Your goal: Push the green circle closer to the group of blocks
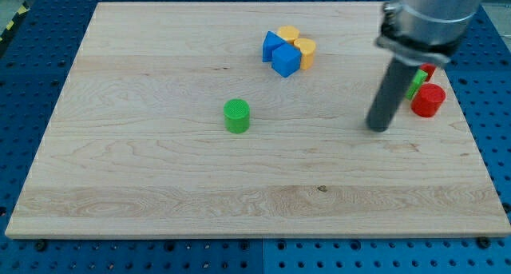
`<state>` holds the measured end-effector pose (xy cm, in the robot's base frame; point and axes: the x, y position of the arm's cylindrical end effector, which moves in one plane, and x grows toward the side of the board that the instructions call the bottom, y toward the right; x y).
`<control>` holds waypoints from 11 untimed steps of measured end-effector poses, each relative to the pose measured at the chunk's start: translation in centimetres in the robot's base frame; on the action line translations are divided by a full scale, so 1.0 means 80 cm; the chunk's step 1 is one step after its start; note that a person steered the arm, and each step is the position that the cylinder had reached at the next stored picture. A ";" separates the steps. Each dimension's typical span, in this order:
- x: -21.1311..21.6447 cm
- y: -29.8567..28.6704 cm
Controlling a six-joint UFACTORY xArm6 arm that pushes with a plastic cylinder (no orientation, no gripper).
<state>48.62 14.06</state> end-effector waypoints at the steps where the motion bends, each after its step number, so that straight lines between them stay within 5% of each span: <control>1: 0.037 -0.091; 2: 0.022 -0.201; 6: 0.011 -0.330; 8: 0.005 -0.304; 11: -0.061 -0.169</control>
